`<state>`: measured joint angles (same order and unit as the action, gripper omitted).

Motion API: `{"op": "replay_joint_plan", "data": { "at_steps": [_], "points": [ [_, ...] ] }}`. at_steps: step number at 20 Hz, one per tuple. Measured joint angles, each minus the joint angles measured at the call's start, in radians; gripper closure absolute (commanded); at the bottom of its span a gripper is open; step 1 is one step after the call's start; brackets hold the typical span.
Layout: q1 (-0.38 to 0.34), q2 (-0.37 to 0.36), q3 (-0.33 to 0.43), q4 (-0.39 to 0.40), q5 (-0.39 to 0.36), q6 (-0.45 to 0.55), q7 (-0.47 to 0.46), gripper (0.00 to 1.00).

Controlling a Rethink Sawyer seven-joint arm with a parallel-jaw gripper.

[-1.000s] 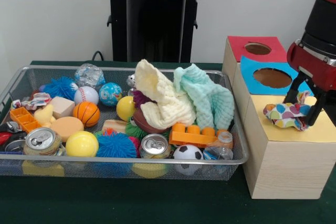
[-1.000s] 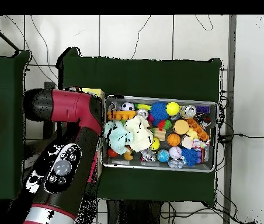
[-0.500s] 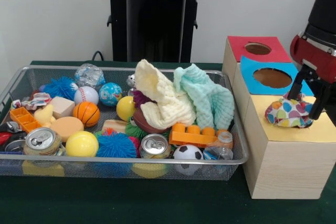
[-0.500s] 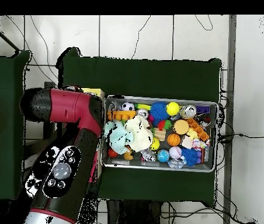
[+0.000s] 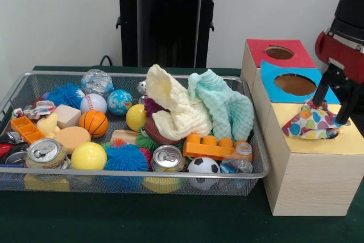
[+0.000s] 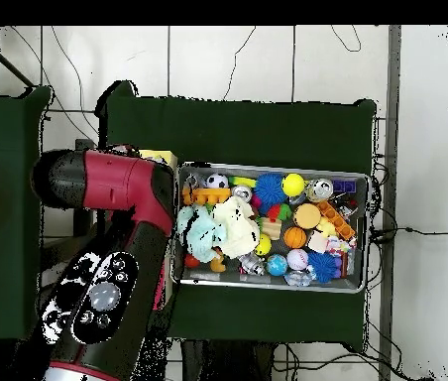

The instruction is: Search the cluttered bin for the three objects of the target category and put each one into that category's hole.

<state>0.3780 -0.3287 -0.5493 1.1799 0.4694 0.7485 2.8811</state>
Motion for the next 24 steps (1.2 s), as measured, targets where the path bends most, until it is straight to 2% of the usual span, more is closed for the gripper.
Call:
{"op": "replay_joint_plan", "data": {
  "at_steps": [14, 24],
  "points": [
    [0.000, 0.001, -0.004, 0.004, -0.001, 0.000, 0.000, 0.00],
    [-0.001, 0.002, -0.066, 0.004, -0.005, 0.000, 0.000, 0.00]
  ]
}}
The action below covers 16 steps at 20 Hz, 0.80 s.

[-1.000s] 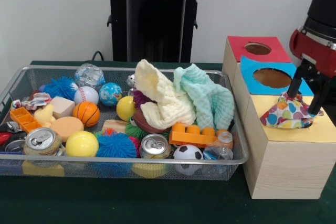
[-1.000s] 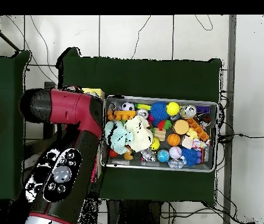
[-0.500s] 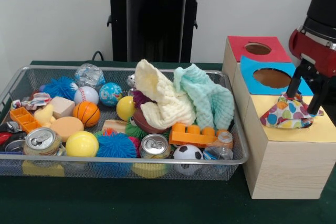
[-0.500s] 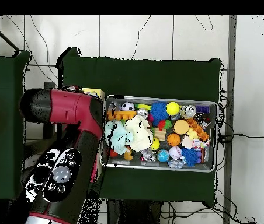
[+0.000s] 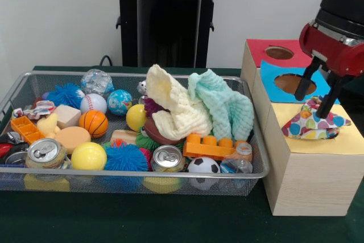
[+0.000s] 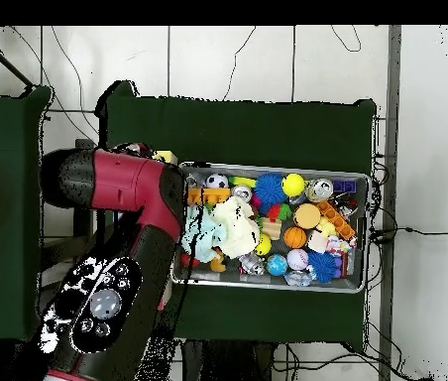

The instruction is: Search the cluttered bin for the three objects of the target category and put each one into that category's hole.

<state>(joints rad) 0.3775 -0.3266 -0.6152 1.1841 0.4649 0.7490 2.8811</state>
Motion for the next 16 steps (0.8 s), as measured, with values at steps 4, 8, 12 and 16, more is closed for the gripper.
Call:
{"op": "replay_joint_plan", "data": {
  "at_steps": [4, 8, 12, 16],
  "points": [
    [0.000, -0.001, -0.013, 0.000, 0.000, 0.000, 0.000, 0.00],
    [-0.002, -0.007, -0.022, 0.000, -0.001, 0.000, 0.000, 1.00],
    [-0.004, -0.018, -0.022, 0.000, -0.003, 0.000, 0.000, 1.00],
    [-0.007, -0.027, -0.023, 0.000, -0.005, 0.000, 0.000, 1.00]
  ]
}}
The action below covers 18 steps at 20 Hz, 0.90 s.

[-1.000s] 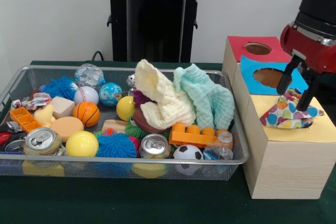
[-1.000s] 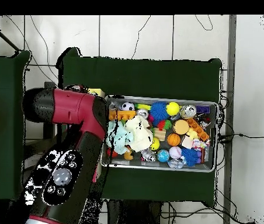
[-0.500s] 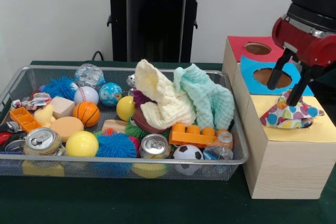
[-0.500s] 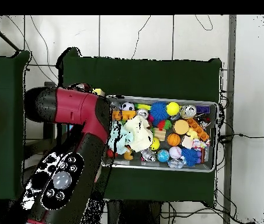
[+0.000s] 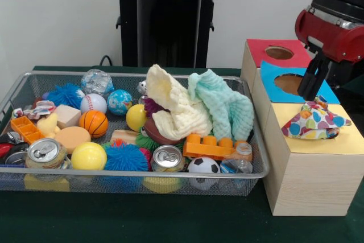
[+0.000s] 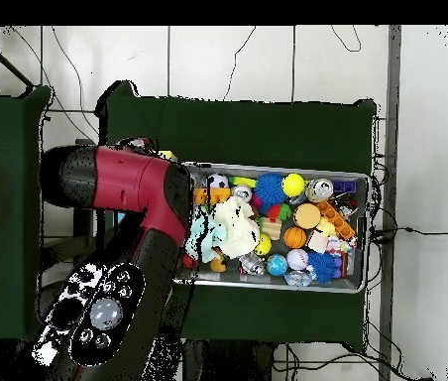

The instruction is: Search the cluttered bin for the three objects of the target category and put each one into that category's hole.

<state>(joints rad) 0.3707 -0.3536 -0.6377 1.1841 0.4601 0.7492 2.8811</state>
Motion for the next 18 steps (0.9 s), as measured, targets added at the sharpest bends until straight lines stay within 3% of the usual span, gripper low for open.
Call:
{"op": "replay_joint_plan", "data": {
  "at_steps": [18],
  "points": [
    [-0.001, -0.010, -0.006, 0.000, -0.002, 0.000, 0.000, 1.00]
  ]
}}
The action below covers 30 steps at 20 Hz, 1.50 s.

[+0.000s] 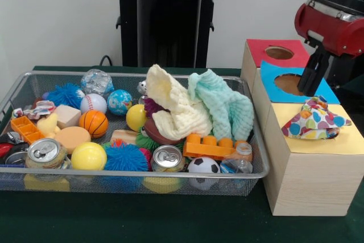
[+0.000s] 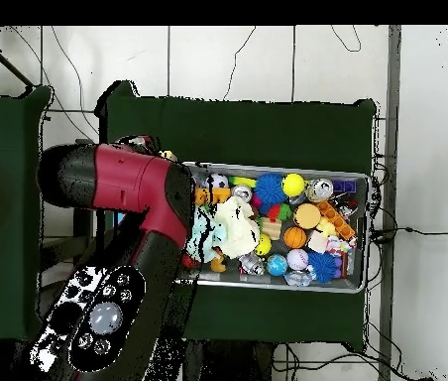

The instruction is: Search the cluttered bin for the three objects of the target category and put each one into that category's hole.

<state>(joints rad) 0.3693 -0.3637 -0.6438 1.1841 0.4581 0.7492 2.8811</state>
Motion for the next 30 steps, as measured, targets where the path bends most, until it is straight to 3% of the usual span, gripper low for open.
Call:
{"op": "replay_joint_plan", "data": {
  "at_steps": [30],
  "points": [
    [0.000, 0.070, 0.000, 0.000, 0.010, 0.000, 0.000, 1.00]
  ]
}}
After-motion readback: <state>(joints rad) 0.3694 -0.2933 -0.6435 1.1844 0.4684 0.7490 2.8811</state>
